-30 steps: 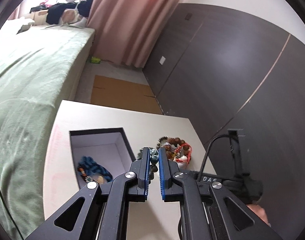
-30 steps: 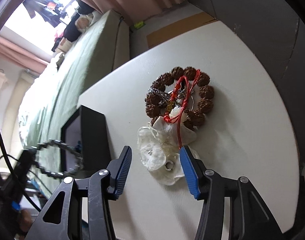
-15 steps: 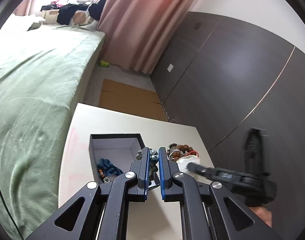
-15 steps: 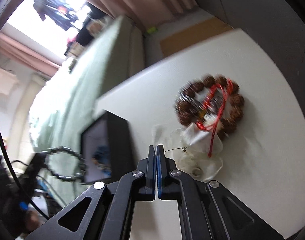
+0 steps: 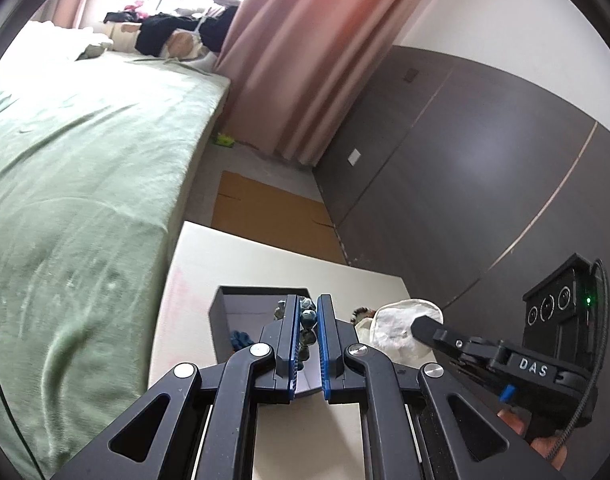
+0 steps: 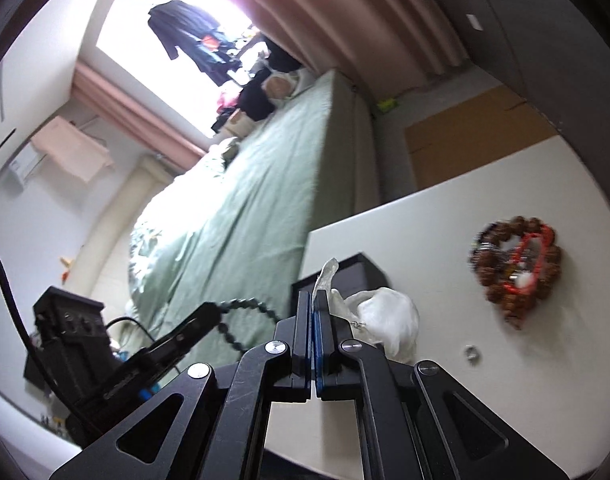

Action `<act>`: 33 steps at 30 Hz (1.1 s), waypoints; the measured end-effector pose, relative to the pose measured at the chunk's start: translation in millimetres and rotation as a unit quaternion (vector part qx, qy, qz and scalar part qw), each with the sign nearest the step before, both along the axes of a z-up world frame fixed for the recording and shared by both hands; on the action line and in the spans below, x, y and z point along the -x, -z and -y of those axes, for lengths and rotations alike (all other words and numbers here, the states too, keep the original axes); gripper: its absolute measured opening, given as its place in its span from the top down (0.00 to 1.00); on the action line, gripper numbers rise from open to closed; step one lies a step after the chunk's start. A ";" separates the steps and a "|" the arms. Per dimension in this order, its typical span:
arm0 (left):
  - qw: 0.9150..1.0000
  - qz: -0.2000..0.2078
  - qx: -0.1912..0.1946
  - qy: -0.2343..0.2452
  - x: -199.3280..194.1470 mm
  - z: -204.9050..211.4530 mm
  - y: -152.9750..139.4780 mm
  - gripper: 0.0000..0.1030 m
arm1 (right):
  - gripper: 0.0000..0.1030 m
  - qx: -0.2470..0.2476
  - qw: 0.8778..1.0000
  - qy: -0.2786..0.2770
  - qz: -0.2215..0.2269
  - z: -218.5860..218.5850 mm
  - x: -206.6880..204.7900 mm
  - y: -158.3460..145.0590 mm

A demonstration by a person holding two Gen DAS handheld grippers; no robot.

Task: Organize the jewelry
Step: 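Carry the grey bracelet to the box with the left gripper while the right grasps the white pouch, then open the left gripper over the box while the right gripper drops the white pouch in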

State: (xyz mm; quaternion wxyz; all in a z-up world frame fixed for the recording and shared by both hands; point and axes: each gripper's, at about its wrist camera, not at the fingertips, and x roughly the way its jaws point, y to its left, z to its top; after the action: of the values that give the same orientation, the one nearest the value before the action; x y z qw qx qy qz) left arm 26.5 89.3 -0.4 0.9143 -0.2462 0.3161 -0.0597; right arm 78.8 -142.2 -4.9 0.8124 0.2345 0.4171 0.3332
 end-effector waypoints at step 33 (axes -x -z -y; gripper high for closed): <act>0.997 -0.070 0.013 0.014 -35.2 23.6 31.8 0.87 | 0.36 0.013 0.995 0.042 -0.085 35.1 -18.0 33.9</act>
State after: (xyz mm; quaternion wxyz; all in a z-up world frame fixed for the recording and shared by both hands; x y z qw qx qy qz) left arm 61.7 65.7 -32.2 0.8856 -0.2568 0.3825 -0.0591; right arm 96.8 -177.3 -38.8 0.7904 0.2690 0.4782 0.2723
